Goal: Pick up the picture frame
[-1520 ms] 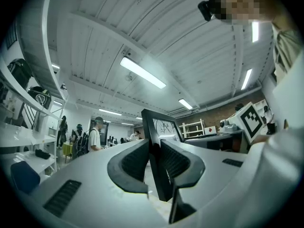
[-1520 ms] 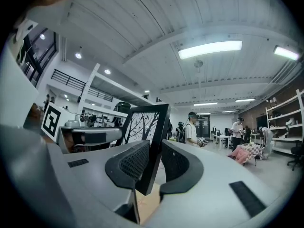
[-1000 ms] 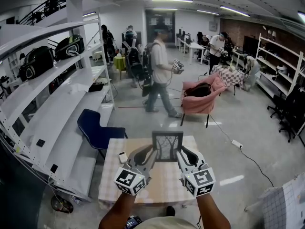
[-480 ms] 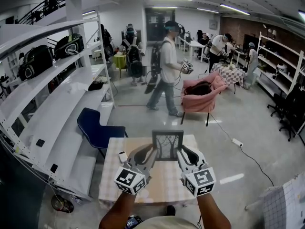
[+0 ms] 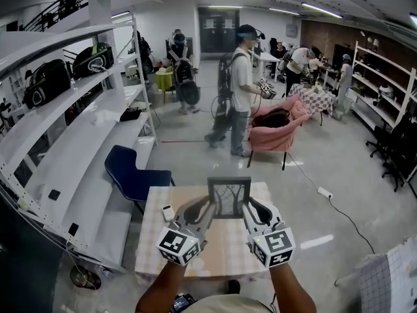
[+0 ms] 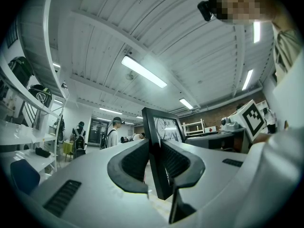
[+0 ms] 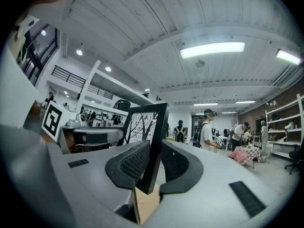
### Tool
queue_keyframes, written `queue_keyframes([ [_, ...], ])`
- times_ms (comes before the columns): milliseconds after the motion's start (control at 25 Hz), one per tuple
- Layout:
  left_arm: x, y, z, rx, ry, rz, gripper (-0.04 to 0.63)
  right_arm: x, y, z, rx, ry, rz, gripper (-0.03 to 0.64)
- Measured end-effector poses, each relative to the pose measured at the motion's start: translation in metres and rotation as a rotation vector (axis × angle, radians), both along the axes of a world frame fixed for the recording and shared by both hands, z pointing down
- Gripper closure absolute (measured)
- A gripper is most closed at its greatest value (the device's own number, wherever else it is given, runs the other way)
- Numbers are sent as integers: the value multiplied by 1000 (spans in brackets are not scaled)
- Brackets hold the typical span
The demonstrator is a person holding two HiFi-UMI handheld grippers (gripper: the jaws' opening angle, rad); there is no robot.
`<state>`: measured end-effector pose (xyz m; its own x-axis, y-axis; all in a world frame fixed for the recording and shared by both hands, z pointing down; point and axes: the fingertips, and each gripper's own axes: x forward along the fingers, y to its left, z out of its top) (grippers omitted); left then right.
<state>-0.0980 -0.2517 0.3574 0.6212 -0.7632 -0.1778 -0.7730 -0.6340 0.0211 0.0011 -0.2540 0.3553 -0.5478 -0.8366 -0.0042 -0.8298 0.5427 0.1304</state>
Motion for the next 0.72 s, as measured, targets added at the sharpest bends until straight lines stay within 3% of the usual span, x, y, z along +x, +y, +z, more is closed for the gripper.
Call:
queue_keyframes([
  [720, -16, -15, 18, -27, -4, -6, 520, -16, -14, 19, -34, 1, -3, 535],
])
